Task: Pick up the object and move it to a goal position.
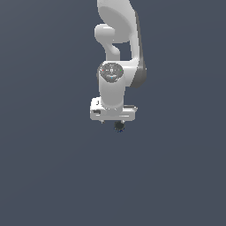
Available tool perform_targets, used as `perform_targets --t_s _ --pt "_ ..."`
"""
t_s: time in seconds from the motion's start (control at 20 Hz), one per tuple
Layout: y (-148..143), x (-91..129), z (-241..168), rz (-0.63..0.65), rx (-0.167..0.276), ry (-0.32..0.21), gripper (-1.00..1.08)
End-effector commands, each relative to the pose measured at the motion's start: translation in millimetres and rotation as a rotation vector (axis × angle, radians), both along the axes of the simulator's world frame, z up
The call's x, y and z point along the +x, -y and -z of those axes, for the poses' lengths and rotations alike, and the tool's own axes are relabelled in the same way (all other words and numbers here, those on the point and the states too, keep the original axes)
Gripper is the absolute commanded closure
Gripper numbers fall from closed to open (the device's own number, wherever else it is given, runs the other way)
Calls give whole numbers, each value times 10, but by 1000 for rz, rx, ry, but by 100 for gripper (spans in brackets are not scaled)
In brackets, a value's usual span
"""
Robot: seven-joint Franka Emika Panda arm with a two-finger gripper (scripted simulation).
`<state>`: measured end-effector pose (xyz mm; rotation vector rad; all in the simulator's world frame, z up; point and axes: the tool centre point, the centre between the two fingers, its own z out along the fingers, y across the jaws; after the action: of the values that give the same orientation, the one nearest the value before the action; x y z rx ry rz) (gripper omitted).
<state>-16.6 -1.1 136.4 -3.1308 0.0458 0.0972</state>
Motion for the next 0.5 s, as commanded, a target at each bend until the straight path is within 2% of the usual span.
perform_targets --t_s 0.0,0.45 --pt "0 0 0 0 0 0 -92" --pt "163 124 -92 -9 -14 28 -92"
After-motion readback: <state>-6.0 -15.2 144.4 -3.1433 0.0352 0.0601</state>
